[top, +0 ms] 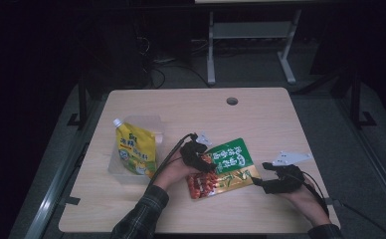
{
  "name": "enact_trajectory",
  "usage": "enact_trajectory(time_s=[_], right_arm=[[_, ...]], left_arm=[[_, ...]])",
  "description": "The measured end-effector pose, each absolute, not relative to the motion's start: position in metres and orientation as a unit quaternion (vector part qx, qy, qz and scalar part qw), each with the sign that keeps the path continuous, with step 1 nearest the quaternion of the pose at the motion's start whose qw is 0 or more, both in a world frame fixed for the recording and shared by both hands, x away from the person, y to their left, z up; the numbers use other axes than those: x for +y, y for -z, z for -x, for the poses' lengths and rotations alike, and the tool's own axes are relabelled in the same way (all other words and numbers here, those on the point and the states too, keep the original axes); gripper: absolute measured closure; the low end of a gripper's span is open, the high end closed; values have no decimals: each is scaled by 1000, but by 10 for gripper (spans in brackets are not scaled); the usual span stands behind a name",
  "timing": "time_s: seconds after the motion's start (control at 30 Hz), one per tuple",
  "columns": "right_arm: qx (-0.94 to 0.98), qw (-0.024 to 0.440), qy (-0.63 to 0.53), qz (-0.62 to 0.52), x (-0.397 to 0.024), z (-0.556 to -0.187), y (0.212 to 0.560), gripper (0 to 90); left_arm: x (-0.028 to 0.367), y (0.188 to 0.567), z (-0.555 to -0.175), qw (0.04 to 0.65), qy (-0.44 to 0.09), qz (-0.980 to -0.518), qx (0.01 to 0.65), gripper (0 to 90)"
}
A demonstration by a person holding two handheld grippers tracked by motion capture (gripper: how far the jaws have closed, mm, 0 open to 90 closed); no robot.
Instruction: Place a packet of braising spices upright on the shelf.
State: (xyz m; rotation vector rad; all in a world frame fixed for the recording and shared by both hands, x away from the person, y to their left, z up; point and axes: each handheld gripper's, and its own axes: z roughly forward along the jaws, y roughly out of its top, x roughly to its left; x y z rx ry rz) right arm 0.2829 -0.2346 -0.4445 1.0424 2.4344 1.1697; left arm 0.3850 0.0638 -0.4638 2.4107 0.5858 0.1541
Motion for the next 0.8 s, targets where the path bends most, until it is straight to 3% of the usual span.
enact_trajectory(time_s=[0.23,0.43,0.8], right_arm=[[834,122,-401,-359,-233,-282,443,290],[830,125,-408,-359,-234,-283,442,291],[828,125,-412,-360,-235,-283,441,287]], left_arm=[[60,456,-371,292,-66,-931,210,463],[61,454,-373,285,-57,-931,221,709],[63,453,-377,288,-37,-929,229,875]])
